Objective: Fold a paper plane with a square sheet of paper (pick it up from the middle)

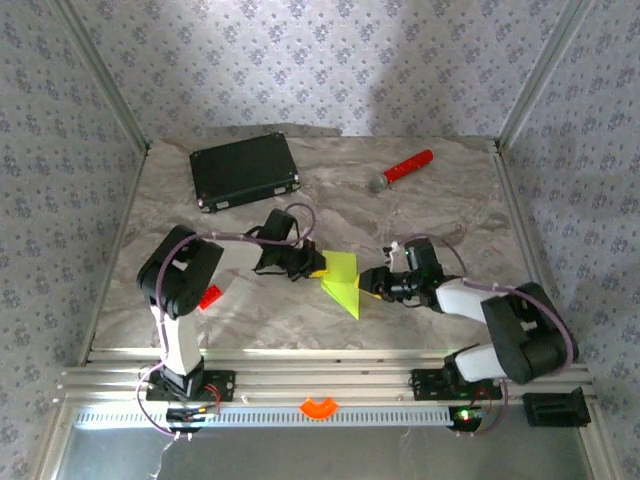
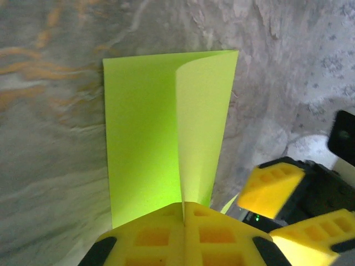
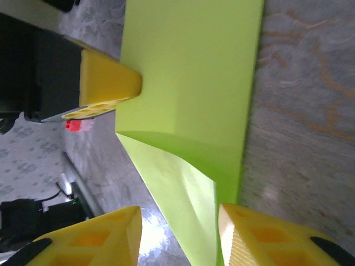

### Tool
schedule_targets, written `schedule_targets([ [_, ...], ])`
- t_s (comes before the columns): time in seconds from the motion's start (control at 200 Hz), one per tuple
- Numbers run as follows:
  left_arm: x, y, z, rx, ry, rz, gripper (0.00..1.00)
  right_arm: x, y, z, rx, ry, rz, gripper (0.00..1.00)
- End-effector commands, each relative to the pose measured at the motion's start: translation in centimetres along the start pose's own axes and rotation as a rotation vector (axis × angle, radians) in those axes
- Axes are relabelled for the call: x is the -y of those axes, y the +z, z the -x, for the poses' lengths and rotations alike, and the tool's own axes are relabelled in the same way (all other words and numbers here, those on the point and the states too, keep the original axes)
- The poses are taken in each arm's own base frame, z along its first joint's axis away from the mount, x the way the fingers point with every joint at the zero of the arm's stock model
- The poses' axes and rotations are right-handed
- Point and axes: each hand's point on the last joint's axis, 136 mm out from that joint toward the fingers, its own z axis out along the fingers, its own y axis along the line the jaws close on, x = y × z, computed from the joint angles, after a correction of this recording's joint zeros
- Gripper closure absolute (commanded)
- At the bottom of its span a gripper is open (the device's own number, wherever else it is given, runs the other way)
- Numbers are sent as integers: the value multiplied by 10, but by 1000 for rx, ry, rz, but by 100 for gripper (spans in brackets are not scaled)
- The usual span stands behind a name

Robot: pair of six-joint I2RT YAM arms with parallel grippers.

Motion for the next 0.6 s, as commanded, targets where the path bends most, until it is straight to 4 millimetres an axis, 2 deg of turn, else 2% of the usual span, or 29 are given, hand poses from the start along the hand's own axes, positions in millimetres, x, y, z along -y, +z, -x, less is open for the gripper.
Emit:
schedule_targets([
  [0.0, 2, -14, 7, 116, 1, 33, 96, 10, -14, 7, 35, -56, -162, 55],
  [0.08, -5, -21, 8, 180, -31, 42, 97, 9, -23, 12, 78, -125, -237, 54],
  [0.225, -4, -34, 9, 252, -32, 48, 98, 4, -38, 21, 191, -234, -316, 48],
  [0.35, 16, -30, 5, 215, 6, -18, 92, -1, -46, 25, 258, -245, -299, 39],
  [0.395, 24, -28, 4, 197, 19, -47, 88, -5, -44, 23, 252, -254, -274, 38],
  [0.53, 41, -24, 4, 156, 48, -109, 74, -18, -35, 13, 163, -269, -197, 43],
  [0.595, 46, -23, 4, 142, 58, -123, 73, -19, -29, 10, 129, -278, -200, 46],
])
